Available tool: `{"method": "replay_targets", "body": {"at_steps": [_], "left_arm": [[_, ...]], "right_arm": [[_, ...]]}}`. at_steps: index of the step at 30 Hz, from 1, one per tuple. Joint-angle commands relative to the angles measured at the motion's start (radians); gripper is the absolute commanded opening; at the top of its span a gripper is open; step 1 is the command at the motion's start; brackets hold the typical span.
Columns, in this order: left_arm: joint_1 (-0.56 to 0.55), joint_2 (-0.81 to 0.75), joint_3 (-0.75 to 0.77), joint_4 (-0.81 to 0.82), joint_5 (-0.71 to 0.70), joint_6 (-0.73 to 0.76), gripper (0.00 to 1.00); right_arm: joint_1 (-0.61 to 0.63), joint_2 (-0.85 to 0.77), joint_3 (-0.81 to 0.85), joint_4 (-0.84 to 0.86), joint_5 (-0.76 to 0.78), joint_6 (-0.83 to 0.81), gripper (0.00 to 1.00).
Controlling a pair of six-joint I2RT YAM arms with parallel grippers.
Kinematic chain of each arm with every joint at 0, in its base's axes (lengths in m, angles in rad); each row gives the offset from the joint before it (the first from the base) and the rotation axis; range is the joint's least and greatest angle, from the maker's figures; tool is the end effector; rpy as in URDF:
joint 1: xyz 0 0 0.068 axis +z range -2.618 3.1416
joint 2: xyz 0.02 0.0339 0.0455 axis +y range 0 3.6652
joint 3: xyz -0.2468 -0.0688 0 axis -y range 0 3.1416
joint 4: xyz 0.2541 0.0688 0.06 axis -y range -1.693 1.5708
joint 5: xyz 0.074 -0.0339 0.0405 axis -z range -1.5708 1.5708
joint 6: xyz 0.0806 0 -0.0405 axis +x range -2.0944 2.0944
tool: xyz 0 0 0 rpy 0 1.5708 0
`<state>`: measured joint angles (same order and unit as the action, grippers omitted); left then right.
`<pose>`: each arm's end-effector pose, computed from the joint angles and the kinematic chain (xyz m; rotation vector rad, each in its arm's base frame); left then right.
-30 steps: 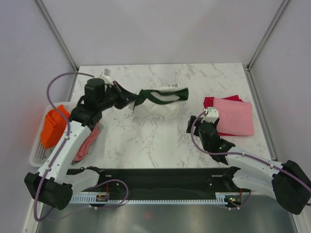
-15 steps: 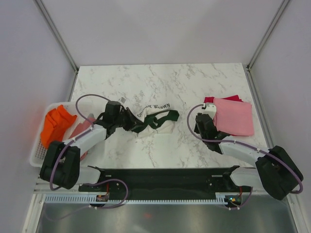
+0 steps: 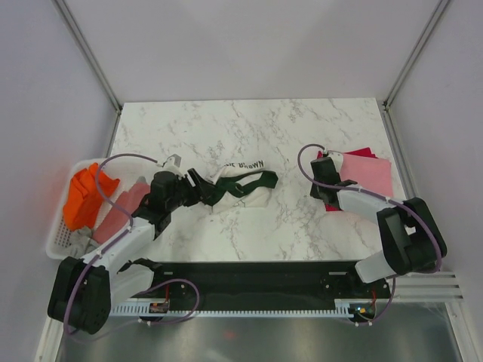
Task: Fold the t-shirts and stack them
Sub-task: Move the tshirt to the center of the board, then flatten the tshirt out
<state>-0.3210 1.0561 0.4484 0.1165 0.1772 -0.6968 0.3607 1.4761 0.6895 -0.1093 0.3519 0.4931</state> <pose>0.2580 -0.1007 0.1602 -0.2894 2.1350 -0.7950 0.3018 0.0842 0.1048 0.3068 2.3740 -0.0396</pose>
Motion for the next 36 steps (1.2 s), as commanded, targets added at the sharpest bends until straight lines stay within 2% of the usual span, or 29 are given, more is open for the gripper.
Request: {"method": "replay_targets", "body": {"at_steps": [1,8,14,19,24,26,30,32,36], "left_arm": [[0.000,-0.039,-0.011,0.071,-0.044,0.039,0.73],[0.000,-0.053,-0.020,0.072,-0.045,0.031,0.73],[0.002,-0.062,-0.024,0.071,-0.050,0.034,0.73],[0.000,-0.067,-0.027,0.072,-0.053,0.037,0.73],[0.000,-0.080,-0.031,0.068,-0.059,0.039,0.73],[0.002,-0.088,-0.033,0.068,-0.061,0.040,0.73],[0.000,-0.103,-0.037,0.069,-0.065,0.043,0.73],[0.000,-0.107,-0.037,0.071,-0.064,0.046,0.73],[0.000,-0.102,-0.039,0.075,-0.062,0.051,0.75]], "right_arm": [[-0.064,0.035,0.054,-0.053,-0.045,0.001,0.09],[-0.167,0.173,0.104,-0.095,-0.059,0.018,0.09],[-0.255,0.214,0.100,-0.099,-0.045,0.044,0.08],[-0.315,0.179,0.093,-0.116,-0.018,0.058,0.08],[-0.333,0.057,0.051,-0.110,0.030,0.079,0.11],[-0.332,-0.038,0.012,-0.071,-0.017,0.064,0.18],[-0.315,-0.229,-0.070,0.005,-0.138,0.009,0.48],[-0.290,-0.310,-0.090,0.017,-0.200,-0.004,0.54],[-0.217,-0.353,-0.081,0.010,-0.267,-0.024,0.57]]}}
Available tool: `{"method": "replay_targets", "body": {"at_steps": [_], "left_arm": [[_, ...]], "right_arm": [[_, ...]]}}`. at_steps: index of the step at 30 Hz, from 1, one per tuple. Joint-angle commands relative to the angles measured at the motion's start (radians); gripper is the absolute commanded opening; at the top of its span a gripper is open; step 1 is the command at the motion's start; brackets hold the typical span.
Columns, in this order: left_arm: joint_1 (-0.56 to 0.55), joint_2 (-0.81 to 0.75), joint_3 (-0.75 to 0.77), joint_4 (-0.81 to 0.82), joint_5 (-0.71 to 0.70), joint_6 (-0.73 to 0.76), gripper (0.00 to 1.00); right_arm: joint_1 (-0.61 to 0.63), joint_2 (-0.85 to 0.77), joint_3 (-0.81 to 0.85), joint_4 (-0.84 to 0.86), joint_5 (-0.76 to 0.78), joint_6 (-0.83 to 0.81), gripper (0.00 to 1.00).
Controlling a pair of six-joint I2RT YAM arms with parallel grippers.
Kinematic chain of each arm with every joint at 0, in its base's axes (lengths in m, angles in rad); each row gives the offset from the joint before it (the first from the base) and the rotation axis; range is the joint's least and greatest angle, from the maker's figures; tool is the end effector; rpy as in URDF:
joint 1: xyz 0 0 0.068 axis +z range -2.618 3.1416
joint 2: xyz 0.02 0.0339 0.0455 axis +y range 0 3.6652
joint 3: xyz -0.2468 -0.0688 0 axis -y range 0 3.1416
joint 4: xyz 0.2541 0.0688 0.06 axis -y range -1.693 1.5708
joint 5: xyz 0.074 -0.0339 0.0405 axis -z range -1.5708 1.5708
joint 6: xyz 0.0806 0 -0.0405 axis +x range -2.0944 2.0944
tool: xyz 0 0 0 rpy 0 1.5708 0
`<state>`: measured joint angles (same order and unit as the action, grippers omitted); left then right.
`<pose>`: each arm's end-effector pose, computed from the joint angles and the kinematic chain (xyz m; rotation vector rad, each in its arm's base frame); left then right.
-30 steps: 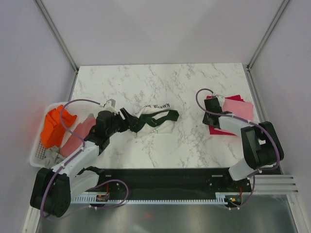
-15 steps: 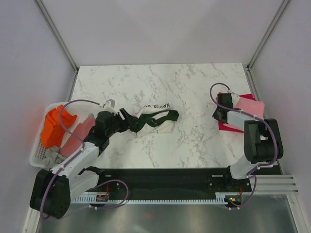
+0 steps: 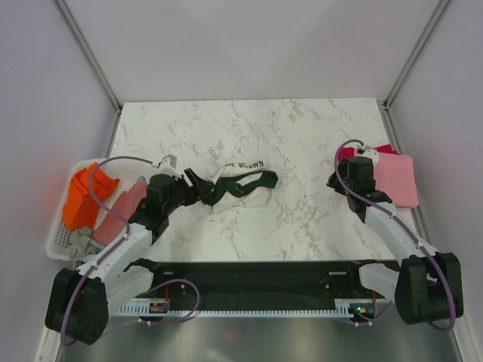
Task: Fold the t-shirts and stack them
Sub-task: Flatten the tshirt out
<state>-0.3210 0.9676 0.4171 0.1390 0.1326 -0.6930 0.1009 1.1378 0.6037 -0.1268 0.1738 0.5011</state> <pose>0.2519 -0.0950 0.1734 -0.2934 2.0443 -0.7757 0.2867 0.0150 0.1657 0.5343 2.1583 0.1373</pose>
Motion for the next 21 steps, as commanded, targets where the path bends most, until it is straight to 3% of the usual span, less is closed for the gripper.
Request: {"method": "replay_targets", "body": {"at_steps": [1,7,11,13,17,19,21], "left_arm": [[0.000,-0.010,-0.008,0.056,-0.016,0.049,0.76],[0.000,-0.017,-0.012,0.062,-0.025,0.061,0.87],[0.002,-0.027,-0.018,0.067,-0.033,0.070,0.94],[0.000,-0.026,-0.023,0.063,-0.059,0.066,1.00],[0.026,-0.003,-0.029,0.016,-0.166,-0.014,1.00],[0.031,0.000,-0.024,0.028,-0.139,-0.002,0.99],[0.031,-0.004,-0.040,0.074,-0.079,0.007,0.96]], "right_arm": [[0.055,-0.007,0.011,0.030,-0.102,-0.038,0.58],[0.166,0.068,0.015,0.094,-0.129,-0.053,0.64],[0.223,0.120,-0.028,0.227,-0.108,-0.045,0.72],[0.246,0.117,-0.089,0.320,-0.080,-0.049,0.88],[0.258,0.093,-0.177,0.427,-0.089,-0.039,0.98],[0.263,0.082,-0.185,0.441,-0.108,-0.041,0.98],[0.269,0.077,-0.196,0.464,-0.131,-0.038,0.92]]}}
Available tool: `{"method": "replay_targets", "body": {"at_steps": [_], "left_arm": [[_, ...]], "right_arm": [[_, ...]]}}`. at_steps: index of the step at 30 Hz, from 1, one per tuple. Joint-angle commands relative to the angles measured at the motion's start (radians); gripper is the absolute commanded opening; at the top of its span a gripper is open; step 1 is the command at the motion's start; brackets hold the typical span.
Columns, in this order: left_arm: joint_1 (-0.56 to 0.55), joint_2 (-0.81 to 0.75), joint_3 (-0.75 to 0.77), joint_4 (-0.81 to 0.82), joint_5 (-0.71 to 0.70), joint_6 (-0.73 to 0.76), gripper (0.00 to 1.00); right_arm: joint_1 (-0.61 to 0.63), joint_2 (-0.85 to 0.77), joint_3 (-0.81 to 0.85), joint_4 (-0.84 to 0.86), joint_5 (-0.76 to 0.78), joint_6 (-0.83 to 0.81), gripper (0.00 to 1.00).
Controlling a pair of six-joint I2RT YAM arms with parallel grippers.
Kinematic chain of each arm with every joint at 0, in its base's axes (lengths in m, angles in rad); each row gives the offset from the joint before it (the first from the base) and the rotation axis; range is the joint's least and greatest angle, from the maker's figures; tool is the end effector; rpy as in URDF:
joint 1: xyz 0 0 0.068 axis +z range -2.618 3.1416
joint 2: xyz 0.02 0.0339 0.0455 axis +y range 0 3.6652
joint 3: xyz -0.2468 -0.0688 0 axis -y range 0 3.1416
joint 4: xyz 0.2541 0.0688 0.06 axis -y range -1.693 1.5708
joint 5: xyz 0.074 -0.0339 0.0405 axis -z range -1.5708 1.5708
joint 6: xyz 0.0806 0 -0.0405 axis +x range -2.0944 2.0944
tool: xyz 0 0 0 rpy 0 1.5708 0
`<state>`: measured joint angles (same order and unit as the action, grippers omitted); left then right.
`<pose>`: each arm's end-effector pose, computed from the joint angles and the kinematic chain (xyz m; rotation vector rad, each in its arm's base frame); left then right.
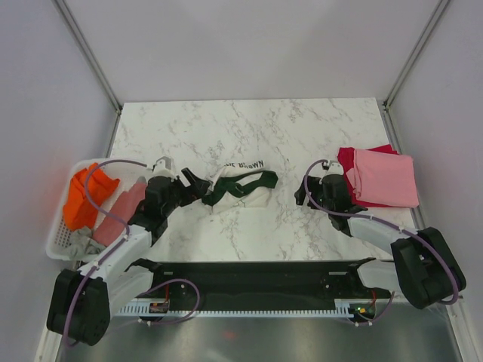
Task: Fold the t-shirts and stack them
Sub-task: Flatten the tshirt out
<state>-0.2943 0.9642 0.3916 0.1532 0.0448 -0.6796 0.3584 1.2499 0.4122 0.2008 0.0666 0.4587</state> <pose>0.2540 -0.0808 0.1661 -0.3638 2.0207 -0.6642 0.2650 0.0935 0.1072 0.1493 2.2274 0.3788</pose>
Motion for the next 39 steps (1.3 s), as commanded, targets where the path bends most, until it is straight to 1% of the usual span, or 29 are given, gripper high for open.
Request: {"method": "replay_targets", "body": {"at_steps": [1,2,5,8,11,12,16,18,21,24,26,27,29,30,32,33,37,39], "left_arm": [[0.004,-0.013,-0.019,0.075,0.027,0.008,0.93],[0.003,-0.016,-0.023,0.086,0.045,0.020,0.92],[-0.019,-0.045,-0.023,0.101,0.066,0.058,0.91],[-0.055,-0.056,-0.011,0.101,0.064,0.110,0.92],[-0.103,-0.050,0.009,0.091,0.027,0.149,0.92],[-0.114,-0.047,0.016,0.085,-0.003,0.158,0.90],[-0.166,-0.029,0.044,0.075,-0.042,0.222,0.83],[-0.199,-0.013,0.069,0.056,-0.092,0.239,0.80],[-0.262,-0.027,0.098,0.029,-0.158,0.294,0.83],[-0.312,-0.025,0.122,0.023,-0.184,0.348,0.83],[-0.344,0.017,0.176,-0.001,-0.198,0.386,0.83],[-0.353,0.039,0.199,-0.012,-0.198,0.403,0.81],[-0.373,0.123,0.261,-0.052,-0.207,0.436,0.80],[-0.378,0.149,0.283,-0.067,-0.218,0.442,0.71],[-0.391,0.226,0.331,-0.104,-0.233,0.457,0.68],[-0.396,0.244,0.340,-0.109,-0.252,0.460,0.67],[-0.405,0.298,0.354,-0.113,-0.253,0.474,0.65],[-0.407,0.321,0.357,-0.115,-0.247,0.474,0.62]], "right_arm": [[0.016,-0.032,-0.010,0.158,-0.042,0.005,0.90],[0.022,-0.029,-0.012,0.166,-0.063,0.005,0.85],[0.048,-0.011,-0.003,0.177,-0.064,-0.011,0.79],[0.071,0.009,0.013,0.173,-0.063,-0.020,0.77],[0.079,0.005,0.010,0.183,-0.063,-0.020,0.74],[0.082,0.003,0.007,0.186,-0.065,-0.020,0.73],[0.088,0.003,0.008,0.189,-0.093,-0.028,0.71],[0.090,0.003,0.011,0.186,-0.090,-0.028,0.69],[0.090,0.005,0.011,0.183,-0.083,-0.028,0.69],[0.090,0.003,0.008,0.178,-0.074,-0.026,0.70],[0.090,0.000,0.008,0.178,-0.073,-0.023,0.70],[0.090,-0.001,0.008,0.180,-0.073,-0.025,0.70],[0.090,-0.006,0.007,0.180,-0.076,-0.022,0.70],[0.090,-0.007,0.005,0.180,-0.079,-0.022,0.71],[0.090,-0.017,0.004,0.180,-0.074,-0.022,0.71],[0.090,-0.018,0.002,0.180,-0.073,-0.020,0.71],[0.090,-0.027,0.000,0.173,-0.073,-0.022,0.71],[0.090,-0.030,-0.001,0.172,-0.073,-0.022,0.71]]}}
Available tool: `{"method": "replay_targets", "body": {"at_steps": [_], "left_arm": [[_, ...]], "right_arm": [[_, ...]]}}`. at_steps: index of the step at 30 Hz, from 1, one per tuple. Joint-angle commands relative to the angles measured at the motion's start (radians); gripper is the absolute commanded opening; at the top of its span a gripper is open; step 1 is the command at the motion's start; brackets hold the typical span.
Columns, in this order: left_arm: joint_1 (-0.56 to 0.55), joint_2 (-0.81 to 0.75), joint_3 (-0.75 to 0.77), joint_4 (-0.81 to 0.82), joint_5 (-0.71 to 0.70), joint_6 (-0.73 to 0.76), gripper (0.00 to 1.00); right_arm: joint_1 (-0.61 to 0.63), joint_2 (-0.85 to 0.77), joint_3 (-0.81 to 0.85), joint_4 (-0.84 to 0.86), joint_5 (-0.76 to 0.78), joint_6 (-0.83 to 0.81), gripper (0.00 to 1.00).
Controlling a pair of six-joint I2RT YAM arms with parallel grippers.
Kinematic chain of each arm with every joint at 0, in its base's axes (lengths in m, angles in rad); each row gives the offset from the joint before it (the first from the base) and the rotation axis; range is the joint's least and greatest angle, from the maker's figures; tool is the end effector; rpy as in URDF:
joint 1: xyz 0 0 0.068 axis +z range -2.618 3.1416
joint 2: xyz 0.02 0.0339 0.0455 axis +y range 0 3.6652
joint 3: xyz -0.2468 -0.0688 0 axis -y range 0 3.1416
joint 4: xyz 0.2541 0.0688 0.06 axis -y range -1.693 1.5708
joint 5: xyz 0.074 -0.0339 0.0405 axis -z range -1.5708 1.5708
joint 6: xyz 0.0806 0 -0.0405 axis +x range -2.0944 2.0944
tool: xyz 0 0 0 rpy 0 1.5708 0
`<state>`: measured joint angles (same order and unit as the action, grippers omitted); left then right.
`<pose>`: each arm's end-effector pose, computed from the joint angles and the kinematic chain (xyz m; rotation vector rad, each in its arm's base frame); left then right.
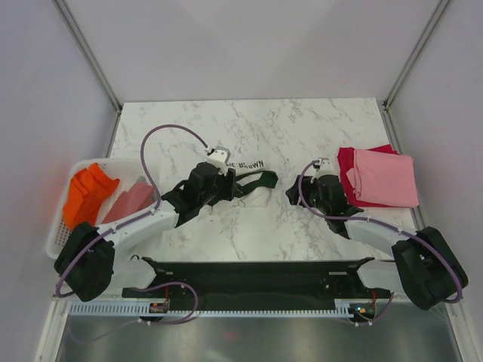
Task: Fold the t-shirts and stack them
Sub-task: Flatten the tshirt out
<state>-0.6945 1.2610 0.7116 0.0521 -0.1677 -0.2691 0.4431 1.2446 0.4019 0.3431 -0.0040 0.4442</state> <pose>0.2604 -0.1994 0.1938 0.3382 2.0598 -0.4195 0.2623 0.1248 0.1235 -0.0013 2.1166 0.5430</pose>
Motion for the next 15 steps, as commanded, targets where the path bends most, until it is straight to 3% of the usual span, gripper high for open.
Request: {"method": "replay_targets", "body": {"at_steps": [1,2,5,7,11,14,15], "left_arm": [[-0.007,0.034,0.035,-0.017,-0.032,0.065,0.61],[-0.007,0.043,0.038,-0.017,-0.027,0.064,0.58],[-0.007,0.070,0.046,-0.021,-0.039,0.059,0.33],[-0.005,0.077,0.054,-0.027,-0.042,0.057,0.05],[-0.007,0.043,0.100,-0.075,-0.023,0.010,0.02],[-0.007,0.014,0.173,-0.135,0.091,-0.041,0.02],[-0.007,0.015,0.198,-0.149,0.188,-0.051,0.02]], "right_arm": [[0.005,-0.027,0.009,0.030,-0.002,-0.007,0.71],[0.005,-0.027,0.009,0.030,-0.002,-0.009,0.71],[0.005,-0.027,0.008,0.033,-0.002,-0.007,0.72],[0.005,-0.027,0.009,0.034,-0.002,-0.007,0.71],[0.005,-0.022,0.009,0.040,-0.008,-0.006,0.70],[0.005,-0.022,0.009,0.039,-0.008,-0.006,0.70],[0.005,-0.036,0.006,0.037,-0.002,-0.004,0.70]]}}
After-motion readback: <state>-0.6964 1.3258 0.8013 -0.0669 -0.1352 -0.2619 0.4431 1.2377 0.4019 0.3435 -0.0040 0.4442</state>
